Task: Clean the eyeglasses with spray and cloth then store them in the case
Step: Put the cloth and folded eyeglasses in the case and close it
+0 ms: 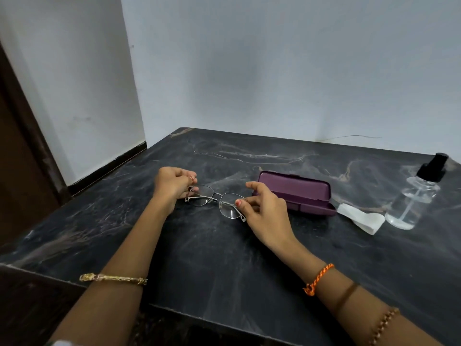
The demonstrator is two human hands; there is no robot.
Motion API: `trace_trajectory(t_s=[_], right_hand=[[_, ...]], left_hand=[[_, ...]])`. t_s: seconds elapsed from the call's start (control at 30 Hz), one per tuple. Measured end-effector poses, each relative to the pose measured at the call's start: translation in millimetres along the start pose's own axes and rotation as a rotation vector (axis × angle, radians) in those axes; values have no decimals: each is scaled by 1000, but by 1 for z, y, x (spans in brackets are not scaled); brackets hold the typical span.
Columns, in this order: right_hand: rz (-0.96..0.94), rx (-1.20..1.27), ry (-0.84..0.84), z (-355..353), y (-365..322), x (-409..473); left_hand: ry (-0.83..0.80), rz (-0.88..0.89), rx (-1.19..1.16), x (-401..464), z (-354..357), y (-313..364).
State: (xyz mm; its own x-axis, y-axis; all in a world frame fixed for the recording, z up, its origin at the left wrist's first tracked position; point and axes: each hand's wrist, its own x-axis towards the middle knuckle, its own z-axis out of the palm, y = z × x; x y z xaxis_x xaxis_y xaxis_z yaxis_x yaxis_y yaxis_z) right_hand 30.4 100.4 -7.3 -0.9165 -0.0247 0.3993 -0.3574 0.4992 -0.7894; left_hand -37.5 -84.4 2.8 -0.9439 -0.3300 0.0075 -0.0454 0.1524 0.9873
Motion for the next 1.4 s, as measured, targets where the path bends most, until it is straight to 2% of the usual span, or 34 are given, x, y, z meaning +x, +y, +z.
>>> trace_trajectory(t_s=[0.4,0.53,0.67,0.8,0.9,1.03,1.2,1.4], right_hand=[[-270,-371,-41,-1,-9,-11],[-352,-476,-18,-7,-13,-12],[-509,-646,15,-22,-28,-18],[-650,-629,191,-47,-29,-13],[-565,-569,320,-76,-18,-5],[-343,-562,410,-113,10,-2],[46,-707,330,-140,40,6],[274,-786,174,-147,48,12]], left_hand=[[99,174,208,-2,4,-2],[219,318,334,-14,4,7],[313,469,291,-31,14,18],[342,641,93,-52,38,36],[308,750,22,-71,68,48],[211,845,85,-87,109,50],[118,712,203,-86,124,41],[20,588,235,-84,122,36]])
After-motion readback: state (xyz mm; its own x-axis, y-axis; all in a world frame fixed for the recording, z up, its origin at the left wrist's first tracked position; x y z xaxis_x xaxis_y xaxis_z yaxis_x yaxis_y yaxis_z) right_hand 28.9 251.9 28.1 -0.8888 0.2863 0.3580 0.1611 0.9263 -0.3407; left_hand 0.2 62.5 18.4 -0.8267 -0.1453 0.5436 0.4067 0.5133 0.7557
